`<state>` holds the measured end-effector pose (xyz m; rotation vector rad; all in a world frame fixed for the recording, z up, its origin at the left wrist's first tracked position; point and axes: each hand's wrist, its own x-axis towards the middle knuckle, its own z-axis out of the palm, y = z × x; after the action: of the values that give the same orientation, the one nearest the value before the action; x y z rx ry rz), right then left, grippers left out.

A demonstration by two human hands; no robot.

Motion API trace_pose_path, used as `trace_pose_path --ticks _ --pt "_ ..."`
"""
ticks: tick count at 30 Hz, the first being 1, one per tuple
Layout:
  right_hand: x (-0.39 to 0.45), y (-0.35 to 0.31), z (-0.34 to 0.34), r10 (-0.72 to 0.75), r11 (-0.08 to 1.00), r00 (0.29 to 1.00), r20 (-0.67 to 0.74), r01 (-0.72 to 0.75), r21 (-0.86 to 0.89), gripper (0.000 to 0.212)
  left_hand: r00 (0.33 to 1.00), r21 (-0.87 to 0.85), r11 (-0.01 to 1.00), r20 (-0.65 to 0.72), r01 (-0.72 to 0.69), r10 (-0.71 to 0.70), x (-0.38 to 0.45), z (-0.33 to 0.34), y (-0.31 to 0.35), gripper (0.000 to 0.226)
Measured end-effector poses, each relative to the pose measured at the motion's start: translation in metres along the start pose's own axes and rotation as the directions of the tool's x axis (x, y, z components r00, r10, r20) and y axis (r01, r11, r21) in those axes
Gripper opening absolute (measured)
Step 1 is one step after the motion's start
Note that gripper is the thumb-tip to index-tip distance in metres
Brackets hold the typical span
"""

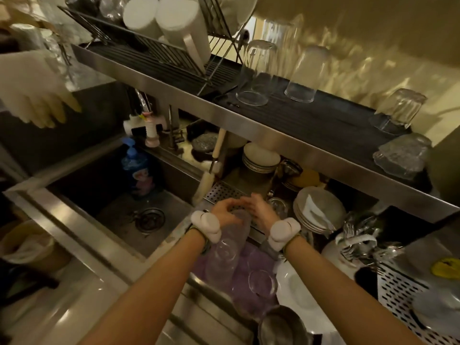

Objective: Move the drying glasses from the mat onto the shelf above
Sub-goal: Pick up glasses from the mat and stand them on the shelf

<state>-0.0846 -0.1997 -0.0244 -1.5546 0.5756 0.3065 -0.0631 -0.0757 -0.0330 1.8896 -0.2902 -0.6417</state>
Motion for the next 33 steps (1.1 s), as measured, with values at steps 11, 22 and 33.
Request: trace_pose_path --ticks 11,22,33 --pt "0.024 0.022 -0.013 0.054 0.928 0.997 0.061 -0.027 -0.373 0.046 0.988 0.151 0.987 0.135 0.056 -0.077 0.009 0.009 -0.01 0.059" --pt "0.005 -0.002 -0.02 0.096 0.945 0.965 0.242 -0.012 -0.327 0.065 1.0 0.153 0.988 0.029 -0.006 0.001 0.015 0.001 -0.001 0.048" --pt "-0.016 -0.026 -0.017 -0.053 0.889 0.949 0.312 0.187 -0.418 0.07 0.992 0.081 0.989 -0.015 -0.121 0.122 0.0 -0.024 0.041 0.045"
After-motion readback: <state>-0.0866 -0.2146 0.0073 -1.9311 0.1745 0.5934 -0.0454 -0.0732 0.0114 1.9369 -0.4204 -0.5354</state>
